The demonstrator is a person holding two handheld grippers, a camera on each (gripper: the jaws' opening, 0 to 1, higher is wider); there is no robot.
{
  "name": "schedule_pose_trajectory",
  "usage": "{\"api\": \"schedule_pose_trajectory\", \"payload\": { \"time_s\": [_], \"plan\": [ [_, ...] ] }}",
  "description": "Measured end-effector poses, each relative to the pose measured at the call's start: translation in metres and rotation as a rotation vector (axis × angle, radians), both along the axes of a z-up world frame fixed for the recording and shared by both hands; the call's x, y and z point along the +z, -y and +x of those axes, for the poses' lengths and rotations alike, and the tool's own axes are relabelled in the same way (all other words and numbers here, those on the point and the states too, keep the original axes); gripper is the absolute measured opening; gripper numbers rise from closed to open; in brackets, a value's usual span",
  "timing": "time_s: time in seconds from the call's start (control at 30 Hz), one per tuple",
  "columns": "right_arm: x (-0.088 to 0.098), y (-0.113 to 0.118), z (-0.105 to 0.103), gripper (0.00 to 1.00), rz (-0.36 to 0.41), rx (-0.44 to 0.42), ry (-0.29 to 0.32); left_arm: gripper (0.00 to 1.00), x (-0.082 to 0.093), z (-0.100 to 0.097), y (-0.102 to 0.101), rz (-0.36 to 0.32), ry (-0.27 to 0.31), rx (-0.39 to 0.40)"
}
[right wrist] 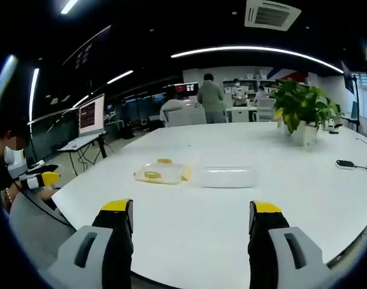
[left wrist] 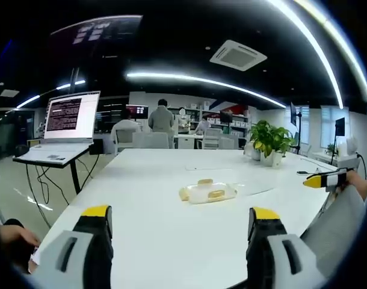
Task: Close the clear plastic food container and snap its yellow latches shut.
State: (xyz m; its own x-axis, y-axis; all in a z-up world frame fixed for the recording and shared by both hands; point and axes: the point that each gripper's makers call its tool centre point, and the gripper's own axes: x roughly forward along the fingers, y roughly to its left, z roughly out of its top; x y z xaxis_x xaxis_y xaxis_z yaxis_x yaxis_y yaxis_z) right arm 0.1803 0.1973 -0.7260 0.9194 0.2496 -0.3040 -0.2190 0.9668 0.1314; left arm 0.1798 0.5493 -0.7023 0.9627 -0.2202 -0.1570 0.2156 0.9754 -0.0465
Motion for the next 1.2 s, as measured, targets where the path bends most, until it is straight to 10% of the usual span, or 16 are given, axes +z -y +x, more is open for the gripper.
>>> {"api": "schedule_pose_trajectory", "payload": {
  "time_s": [1.2],
  "plan": [
    [-0.0031,-0.0013,0.0031,0.74,0.014,0.030,-0.006,0.89,-0.0029,0.0005,0.0035,0.007,-0.019,-0.017]
  ]
}}
